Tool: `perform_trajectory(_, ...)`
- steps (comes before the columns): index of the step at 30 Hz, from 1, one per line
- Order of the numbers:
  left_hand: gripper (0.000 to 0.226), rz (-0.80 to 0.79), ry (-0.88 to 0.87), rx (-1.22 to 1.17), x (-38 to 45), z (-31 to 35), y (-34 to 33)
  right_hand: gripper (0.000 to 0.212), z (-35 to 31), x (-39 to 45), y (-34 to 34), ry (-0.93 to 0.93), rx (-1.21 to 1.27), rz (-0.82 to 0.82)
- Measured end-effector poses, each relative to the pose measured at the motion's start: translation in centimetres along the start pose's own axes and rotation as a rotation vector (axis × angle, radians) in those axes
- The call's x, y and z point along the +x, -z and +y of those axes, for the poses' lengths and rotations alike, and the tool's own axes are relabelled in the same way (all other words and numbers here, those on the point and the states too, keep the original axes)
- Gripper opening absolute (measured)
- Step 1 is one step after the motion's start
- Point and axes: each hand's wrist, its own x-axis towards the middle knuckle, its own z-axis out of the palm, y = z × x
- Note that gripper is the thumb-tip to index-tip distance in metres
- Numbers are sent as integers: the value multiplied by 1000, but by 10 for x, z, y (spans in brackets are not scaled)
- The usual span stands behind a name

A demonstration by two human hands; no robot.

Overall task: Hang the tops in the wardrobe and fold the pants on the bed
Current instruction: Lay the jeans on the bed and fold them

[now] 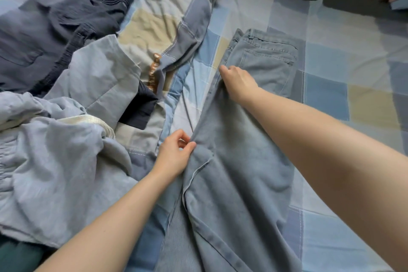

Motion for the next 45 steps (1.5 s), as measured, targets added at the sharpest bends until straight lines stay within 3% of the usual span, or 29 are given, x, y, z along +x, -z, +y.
perform_trajectory(3,27,-18,107,-44,4,-10,8,38,-20,3,1,11,-4,20)
perform_trajectory(5,20,-84,176,-49,5,-17,7,35,-19,4,-3,23,-17,-58)
perform_trajectory(10,13,-71,238,191,10,-19,-2,24,-12,9,-7,190,-160,-51)
perform_trajectory(13,18,-140,304,201,15,-11,-6,32,-10,14,-12,187,-117,-223)
perform_trajectory(15,31,-209,231,284,19,0,-10,51,1,21,-10,132,60,-272)
perform_trajectory(17,51,-221,135,334,30,9,-14,62,21,31,-7,-10,156,-134)
perform_trajectory(20,41,-207,272,141,52,21,-15,46,69,35,-8,-423,106,145)
perform_trajectory(21,39,-189,335,50,57,22,-15,50,88,29,-9,-585,111,177)
perform_trajectory(23,49,-179,392,-15,62,22,-13,74,123,11,-18,-894,211,148)
perform_trajectory(25,46,-219,389,-11,61,20,-11,88,147,-7,-32,-1067,464,20)
perform_trajectory(27,32,-277,415,-134,60,19,-8,59,162,-22,-43,-988,795,-114)
perform_trajectory(29,20,-300,430,-214,57,20,-8,33,177,-29,-41,-861,885,-61)
perform_trajectory(32,12,-279,363,-81,56,19,-9,31,205,-28,-34,-882,925,98)
perform_trajectory(35,13,-269,369,-9,60,19,-6,26,205,-42,-34,-962,1234,77)
perform_trajectory(38,17,-316,408,-72,58,22,-3,35,185,-75,-43,-1119,1468,66)
perform_trajectory(41,24,-336,409,-53,56,23,-3,34,162,-109,-51,-1179,1445,-8)
perform_trajectory(45,22,-331,429,-47,56,28,-2,34,142,-119,-51,-1088,1519,-205)
